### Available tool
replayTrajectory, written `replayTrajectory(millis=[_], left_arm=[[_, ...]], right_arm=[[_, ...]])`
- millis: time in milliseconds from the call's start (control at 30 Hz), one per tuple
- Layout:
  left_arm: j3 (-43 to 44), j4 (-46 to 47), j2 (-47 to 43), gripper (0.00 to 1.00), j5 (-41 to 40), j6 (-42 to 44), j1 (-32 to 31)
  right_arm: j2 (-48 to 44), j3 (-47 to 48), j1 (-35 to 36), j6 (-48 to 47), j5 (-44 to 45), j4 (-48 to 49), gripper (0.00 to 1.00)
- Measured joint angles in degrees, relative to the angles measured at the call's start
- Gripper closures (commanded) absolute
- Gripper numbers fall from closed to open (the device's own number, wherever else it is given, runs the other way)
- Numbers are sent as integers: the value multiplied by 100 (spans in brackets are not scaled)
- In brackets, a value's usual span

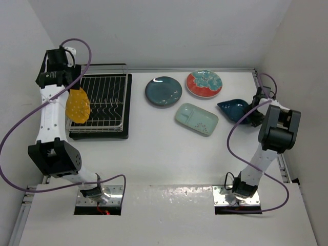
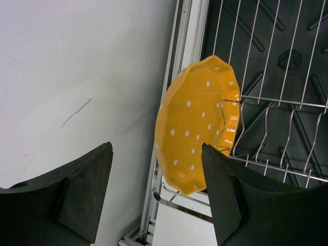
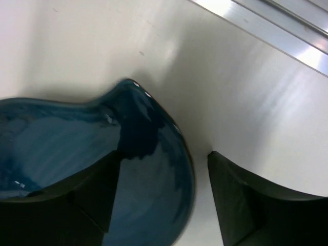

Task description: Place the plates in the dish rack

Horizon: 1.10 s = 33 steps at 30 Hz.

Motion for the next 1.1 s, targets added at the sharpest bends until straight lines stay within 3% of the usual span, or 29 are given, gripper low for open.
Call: replayTrajectory(millis=[100, 133, 200, 500, 700, 900, 1100], left_arm=[[7, -39, 0, 26, -63, 57, -55], [7, -48, 0, 26, -92, 83, -59], [7, -74, 0, 26, -129, 122, -98], [46, -175, 0, 24, -190, 282, -452], [380, -361, 70, 20, -4, 435, -964], [1043, -726, 398, 18, 1198, 531, -1456], [1325, -927, 673, 18, 2376, 527, -1740]], right_arm=[[122, 98, 0, 103, -116, 190, 61], [131, 98, 0, 111, -164, 258, 79], [127, 105, -37, 240, -291, 463, 100], [-623, -612, -46, 236, -116, 1095, 100], [-1733, -966, 306, -885, 629, 1246, 100], [-2603, -1080, 1263, -2345, 1268, 1759, 100], [-2907, -994, 2127, -3445, 1456, 2450, 100]])
